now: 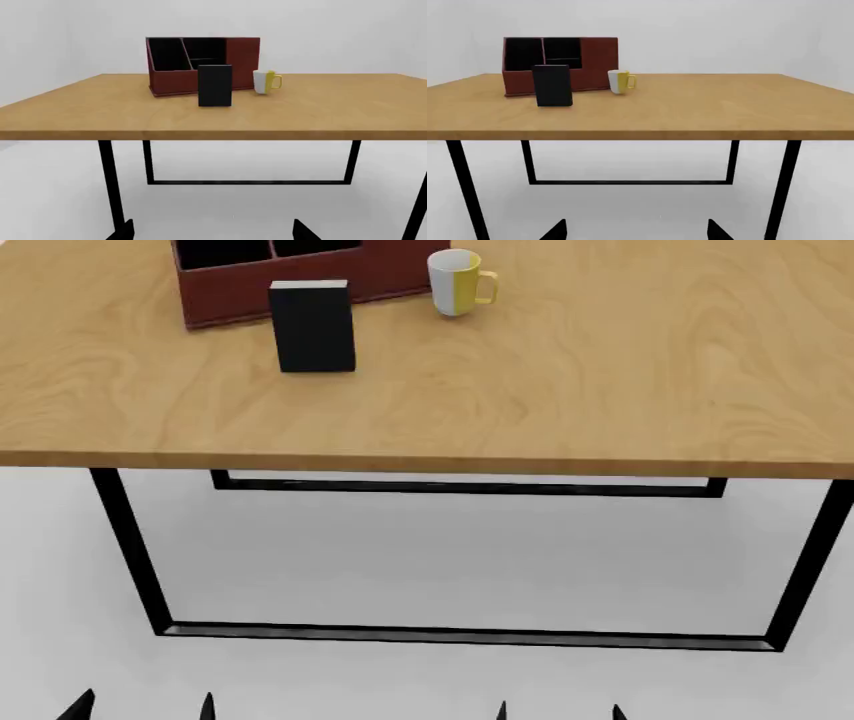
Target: Pick up the book and place it in the front compartment of the caddy.
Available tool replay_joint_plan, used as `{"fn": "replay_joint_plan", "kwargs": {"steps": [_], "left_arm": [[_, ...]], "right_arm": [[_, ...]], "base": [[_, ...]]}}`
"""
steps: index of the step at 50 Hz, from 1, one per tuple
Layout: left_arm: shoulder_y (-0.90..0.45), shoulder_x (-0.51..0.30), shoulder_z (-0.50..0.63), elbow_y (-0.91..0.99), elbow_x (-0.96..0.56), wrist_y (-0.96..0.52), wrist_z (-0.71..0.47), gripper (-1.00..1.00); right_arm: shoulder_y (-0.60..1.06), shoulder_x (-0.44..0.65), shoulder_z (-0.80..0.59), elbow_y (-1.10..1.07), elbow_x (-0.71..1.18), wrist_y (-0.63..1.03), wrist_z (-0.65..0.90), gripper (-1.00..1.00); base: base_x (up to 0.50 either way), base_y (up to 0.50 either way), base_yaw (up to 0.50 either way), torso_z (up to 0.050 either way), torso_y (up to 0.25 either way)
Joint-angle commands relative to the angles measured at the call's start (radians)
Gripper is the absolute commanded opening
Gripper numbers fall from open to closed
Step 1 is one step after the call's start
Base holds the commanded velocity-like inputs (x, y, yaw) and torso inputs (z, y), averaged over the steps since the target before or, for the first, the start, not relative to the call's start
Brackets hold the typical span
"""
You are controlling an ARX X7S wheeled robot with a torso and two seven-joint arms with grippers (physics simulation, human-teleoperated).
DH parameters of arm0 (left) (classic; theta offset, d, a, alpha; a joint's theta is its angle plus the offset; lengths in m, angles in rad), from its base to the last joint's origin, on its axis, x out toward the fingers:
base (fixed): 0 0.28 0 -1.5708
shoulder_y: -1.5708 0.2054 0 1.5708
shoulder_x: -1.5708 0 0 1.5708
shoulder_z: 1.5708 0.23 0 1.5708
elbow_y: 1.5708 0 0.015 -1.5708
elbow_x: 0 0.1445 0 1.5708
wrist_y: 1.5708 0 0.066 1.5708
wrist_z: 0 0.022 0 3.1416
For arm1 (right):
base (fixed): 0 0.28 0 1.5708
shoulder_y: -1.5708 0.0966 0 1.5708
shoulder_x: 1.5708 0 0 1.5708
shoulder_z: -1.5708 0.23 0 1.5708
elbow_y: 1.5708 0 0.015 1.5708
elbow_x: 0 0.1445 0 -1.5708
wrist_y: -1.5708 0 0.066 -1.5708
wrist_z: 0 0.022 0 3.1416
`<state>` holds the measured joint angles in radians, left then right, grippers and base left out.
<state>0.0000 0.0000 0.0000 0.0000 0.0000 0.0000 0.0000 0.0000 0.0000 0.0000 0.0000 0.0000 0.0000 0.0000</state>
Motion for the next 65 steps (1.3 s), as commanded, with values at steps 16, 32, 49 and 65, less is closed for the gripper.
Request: {"fn": "replay_joint_plan", "kwargs": {"steps": [16, 32, 49, 65], "left_arm": [[-0.041, -0.092, 0.073, 0.376, -0.042, -0.412, -0.021, 1.00], [-0.202, -0.138, 0.037, 0.778, -0.097, -0.926, -0.038, 1.00], [-0.456, -0.188, 0.072, 1.046, -0.182, -1.384, -0.075, 1.00], [-0.505, -0.263, 0.022, 1.007, -0.479, -1.354, -0.285, 1.00]], "right_arm": [[0.055, 0.081, -0.036, -0.392, 0.008, 0.377, 0.078, 1.00], [0.276, 0.150, -0.029, -0.761, 0.031, 0.894, 0.070, 1.00], [0.519, 0.160, -0.031, -1.045, 0.076, 1.296, 0.069, 1.00], [0.521, 0.204, -0.018, -1.034, 0.226, 1.302, 0.181, 1.00]], "base": [[0.00, 0.00, 0.00, 0.000, 0.000], [0.00, 0.00, 0.00, 0.000, 0.000], [0.00, 0.00, 0.00, 0.000, 0.000], [0.36, 0.00, 0.00, 0.000, 0.000]]}}
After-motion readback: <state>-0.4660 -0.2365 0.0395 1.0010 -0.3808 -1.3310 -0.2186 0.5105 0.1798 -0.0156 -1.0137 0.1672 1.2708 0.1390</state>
